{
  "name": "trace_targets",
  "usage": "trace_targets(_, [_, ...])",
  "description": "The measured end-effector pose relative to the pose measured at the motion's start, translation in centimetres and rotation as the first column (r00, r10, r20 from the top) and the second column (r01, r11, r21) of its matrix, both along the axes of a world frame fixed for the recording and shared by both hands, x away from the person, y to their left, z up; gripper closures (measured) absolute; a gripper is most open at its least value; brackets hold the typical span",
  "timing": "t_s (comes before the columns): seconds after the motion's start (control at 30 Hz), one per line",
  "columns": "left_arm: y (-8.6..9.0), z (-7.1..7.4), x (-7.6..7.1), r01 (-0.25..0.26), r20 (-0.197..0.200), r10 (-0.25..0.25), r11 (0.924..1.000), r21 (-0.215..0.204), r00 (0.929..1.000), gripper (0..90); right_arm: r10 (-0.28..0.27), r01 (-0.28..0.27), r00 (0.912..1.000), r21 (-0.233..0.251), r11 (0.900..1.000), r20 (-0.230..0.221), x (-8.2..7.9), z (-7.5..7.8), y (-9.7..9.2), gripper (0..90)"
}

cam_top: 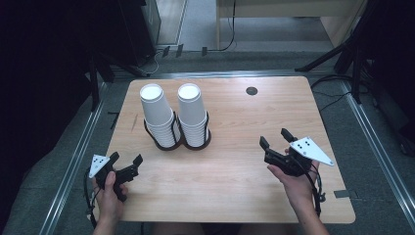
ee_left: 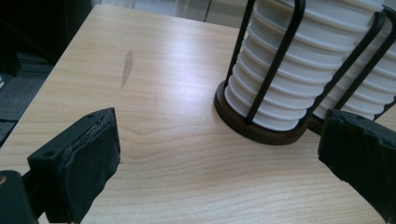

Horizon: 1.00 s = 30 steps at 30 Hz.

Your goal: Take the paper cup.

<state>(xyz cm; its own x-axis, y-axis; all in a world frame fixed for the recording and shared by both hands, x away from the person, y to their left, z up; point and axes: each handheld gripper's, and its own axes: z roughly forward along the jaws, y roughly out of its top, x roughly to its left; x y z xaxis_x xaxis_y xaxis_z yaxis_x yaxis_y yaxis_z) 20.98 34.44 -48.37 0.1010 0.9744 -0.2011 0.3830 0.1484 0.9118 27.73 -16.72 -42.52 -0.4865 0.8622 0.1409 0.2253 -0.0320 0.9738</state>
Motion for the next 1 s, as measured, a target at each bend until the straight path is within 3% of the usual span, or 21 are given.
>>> trace_targets(0.33, [0.1,0.0,0.1,0.005,0.003,-0.005,1.0,-0.006,1.0,0.0,0.061,-0.061,0.9978,-0.005,0.9982,0.025,1.4,1.7,3.6,13.7])
trace_targets(1.0, [0.3,0.0,0.1,0.007,0.012,-0.006,0.9997,-0.022,0.9999,0.0,0.134,-0.135,0.9892,0.017,0.9907,0.059,3.6,3.5,8.8,16.5])
